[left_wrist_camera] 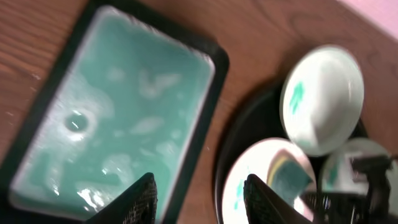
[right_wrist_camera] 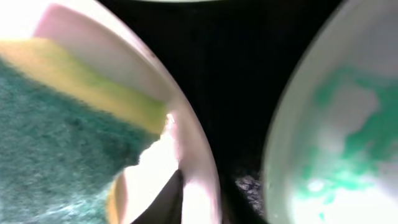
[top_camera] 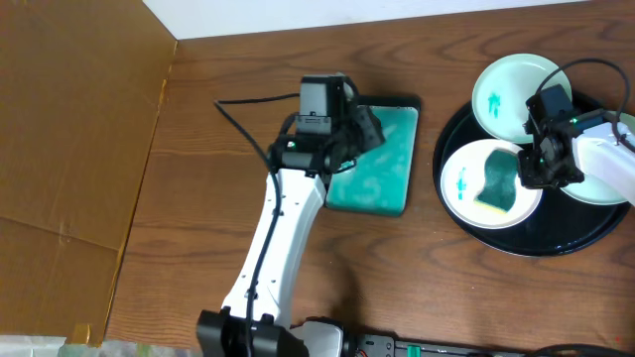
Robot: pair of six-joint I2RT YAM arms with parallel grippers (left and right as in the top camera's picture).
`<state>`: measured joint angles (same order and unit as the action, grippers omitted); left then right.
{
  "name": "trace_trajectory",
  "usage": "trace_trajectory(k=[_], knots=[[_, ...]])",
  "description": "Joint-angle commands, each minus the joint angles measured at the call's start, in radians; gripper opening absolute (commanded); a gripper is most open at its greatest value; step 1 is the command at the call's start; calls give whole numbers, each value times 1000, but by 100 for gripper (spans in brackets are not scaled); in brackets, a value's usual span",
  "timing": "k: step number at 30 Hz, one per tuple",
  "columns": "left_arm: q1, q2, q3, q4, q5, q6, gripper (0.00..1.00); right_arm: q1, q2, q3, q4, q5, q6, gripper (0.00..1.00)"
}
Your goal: Clean dirty plates on tray and stack at the side
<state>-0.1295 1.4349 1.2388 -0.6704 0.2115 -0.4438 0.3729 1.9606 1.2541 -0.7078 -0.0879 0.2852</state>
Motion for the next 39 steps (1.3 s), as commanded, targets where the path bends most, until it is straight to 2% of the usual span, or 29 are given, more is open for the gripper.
trace_trajectory(k=[1,3,4,7,11,13,21,23,24,25,26,39], knots=[[-61,60,2,-22,40,10,53,6,21,-6,13,-14,-2,6],[-109,100,2,-21,63,10,80,6,21,-6,16,-14,-2,1],[-130,119,2,-18,72,10,84,6,21,-6,16,-14,-2,1],[-211,198,2,19,118,42,87,6,21,-6,16,-14,-2,1],[-282,277,2,80,201,97,86,6,21,-6,16,-15,-2,2],[-307,305,2,108,227,96,80,6,21,-6,16,-15,-2,2],[-386,396,2,195,222,98,78,6,21,-6,15,-37,-2,2],[-396,416,2,211,222,100,74,6,21,-6,13,-37,-2,2],[-404,429,2,220,222,100,68,6,21,-6,13,-37,-2,2],[-408,438,2,229,215,98,60,6,21,-6,13,-37,-2,3],[-411,445,2,233,206,92,57,6,21,-7,13,-37,-2,3],[-519,488,2,286,-95,-21,57,6,21,-6,10,-37,-2,5]])
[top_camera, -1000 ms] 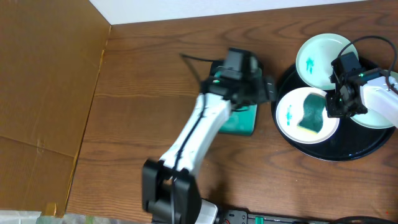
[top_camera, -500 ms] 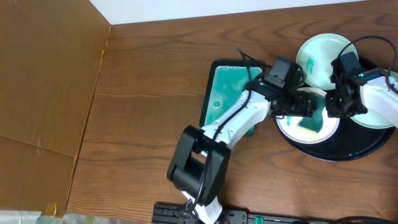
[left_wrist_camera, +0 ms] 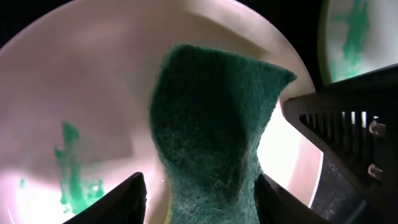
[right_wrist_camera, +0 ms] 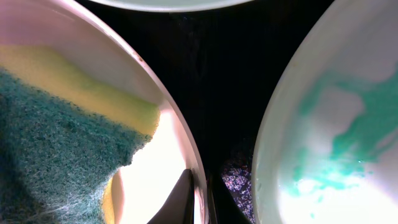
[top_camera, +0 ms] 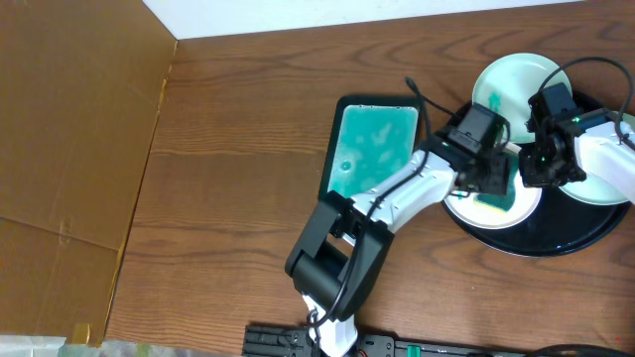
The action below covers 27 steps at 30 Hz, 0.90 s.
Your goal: Clean dirty plates on tray and stack at the side
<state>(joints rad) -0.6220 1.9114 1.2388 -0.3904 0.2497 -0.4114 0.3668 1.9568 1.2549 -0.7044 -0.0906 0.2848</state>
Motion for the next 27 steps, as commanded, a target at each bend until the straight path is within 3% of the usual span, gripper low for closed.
trace_trajectory(k=[1,15,24,27], knots=[[-33,11,2,8,-148,-64,57,13,24,-7,7,-34,-2,5],[-52,58,2,41,-153,-95,56,13,24,-7,2,-34,-2,4],[-53,68,2,37,-162,-93,23,13,24,-8,2,-34,-2,4],[-53,68,2,30,-224,-87,12,13,24,-8,2,-34,-2,4]])
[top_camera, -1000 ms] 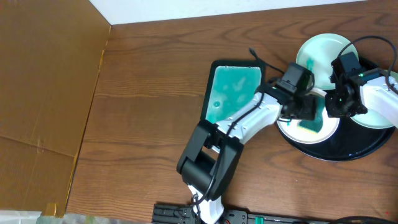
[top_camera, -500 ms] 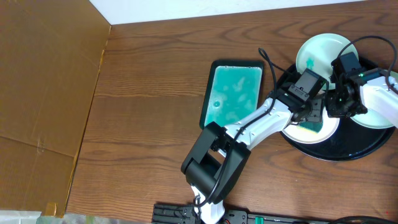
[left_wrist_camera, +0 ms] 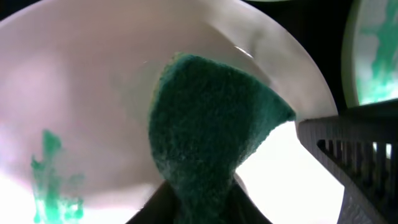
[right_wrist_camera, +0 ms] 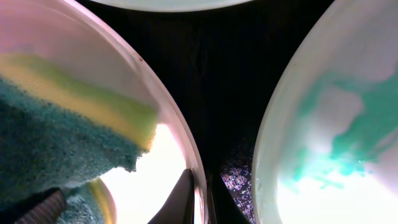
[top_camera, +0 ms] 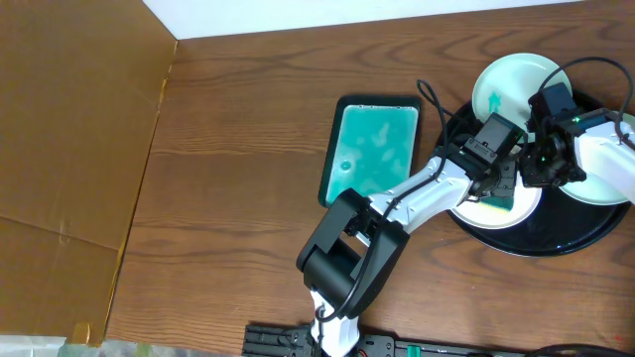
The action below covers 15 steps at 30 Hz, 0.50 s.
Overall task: Clean dirty plates on tray and stack at the side
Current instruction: 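Scrub the front white plate with the sponge held in the left gripper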
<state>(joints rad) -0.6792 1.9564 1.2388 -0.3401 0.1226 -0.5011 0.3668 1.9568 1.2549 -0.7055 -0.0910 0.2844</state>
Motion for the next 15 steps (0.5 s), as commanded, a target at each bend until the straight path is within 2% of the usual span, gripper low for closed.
trace_trajectory(k=[1,6,9,15], knots=[[5,23,2,-26,-134,2,8,13,24,-7,3,-33,-2,4],[15,23,2,-88,-348,2,7,13,24,-7,2,-33,-2,4],[34,23,2,-123,-427,2,7,13,24,-8,2,-33,-2,4],[91,22,2,-140,-457,2,7,13,24,-8,1,-33,-2,4]])
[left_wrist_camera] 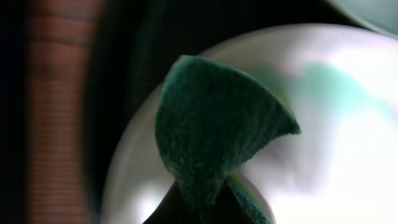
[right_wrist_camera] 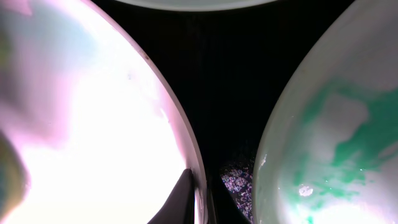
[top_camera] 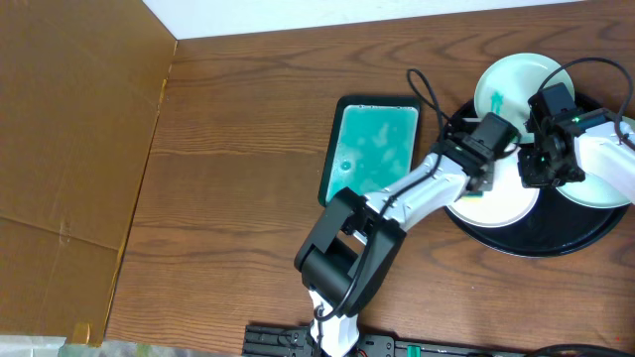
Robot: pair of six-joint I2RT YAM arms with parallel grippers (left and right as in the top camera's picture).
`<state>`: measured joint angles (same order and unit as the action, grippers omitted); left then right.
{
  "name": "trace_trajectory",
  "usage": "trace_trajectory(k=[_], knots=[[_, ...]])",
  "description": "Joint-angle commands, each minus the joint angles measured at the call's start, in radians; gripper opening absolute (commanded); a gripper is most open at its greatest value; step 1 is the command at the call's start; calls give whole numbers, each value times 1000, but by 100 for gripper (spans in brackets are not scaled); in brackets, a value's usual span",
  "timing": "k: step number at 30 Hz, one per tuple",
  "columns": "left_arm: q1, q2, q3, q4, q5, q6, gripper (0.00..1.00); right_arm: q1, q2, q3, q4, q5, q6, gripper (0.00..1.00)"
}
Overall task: Clean dirty plates on tray and stack at the side
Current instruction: 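Scrub the front white plate with the sponge held in the left gripper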
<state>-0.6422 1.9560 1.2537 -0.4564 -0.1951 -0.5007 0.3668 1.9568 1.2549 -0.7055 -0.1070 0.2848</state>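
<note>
My left gripper (top_camera: 483, 139) is shut on a green scouring sponge (left_wrist_camera: 217, 134), its jaws pinching the lower end at the left gripper (left_wrist_camera: 199, 208). The sponge sits over the left edge of the front-left white plate (top_camera: 501, 203), which also shows as the white plate (left_wrist_camera: 329, 137). My right gripper (top_camera: 541, 164) is shut on that plate's right rim (right_wrist_camera: 194, 155), one finger inside and one outside. A stained plate (right_wrist_camera: 336, 137) lies to its right, and a third plate (top_camera: 511, 84) leans at the back. All rest on the black round tray (top_camera: 536, 238).
A rectangular tray with a green wet surface (top_camera: 372, 149) lies on the wooden table (top_camera: 238, 129) left of the round tray. A brown cardboard wall (top_camera: 69, 129) stands at the far left. The left arm stretches from the front edge across to the round tray.
The left gripper has moved the sponge from the middle of the plate to its left edge. The sponge no longer shows in the right wrist view. The right gripper has kept its hold.
At first the left gripper hung open over the green rectangular tray while the sponge lay in the plate, its rim held by the right gripper. Then the left jaws stood open around the sponge, then shut on it. Now the sponge is at the plate's left edge.
</note>
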Motion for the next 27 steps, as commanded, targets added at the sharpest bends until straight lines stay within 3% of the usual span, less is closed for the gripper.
trace_trajectory(k=[1,5,11,14,22,27], knots=[[66,21,-12,-21,-139,1,7,13,24,-8,-1,-17,-2,4],[94,-4,-9,-13,-87,-10,7,13,24,-7,-5,-17,-2,4],[109,-69,-6,56,397,8,7,13,24,-8,-3,-17,-2,4],[108,-64,-6,76,537,13,7,13,24,-8,-4,-17,-2,4],[103,-5,-11,-2,536,14,7,13,24,-8,-1,-17,-2,4],[94,53,-36,0,398,63,7,13,24,-7,3,-17,-2,4]])
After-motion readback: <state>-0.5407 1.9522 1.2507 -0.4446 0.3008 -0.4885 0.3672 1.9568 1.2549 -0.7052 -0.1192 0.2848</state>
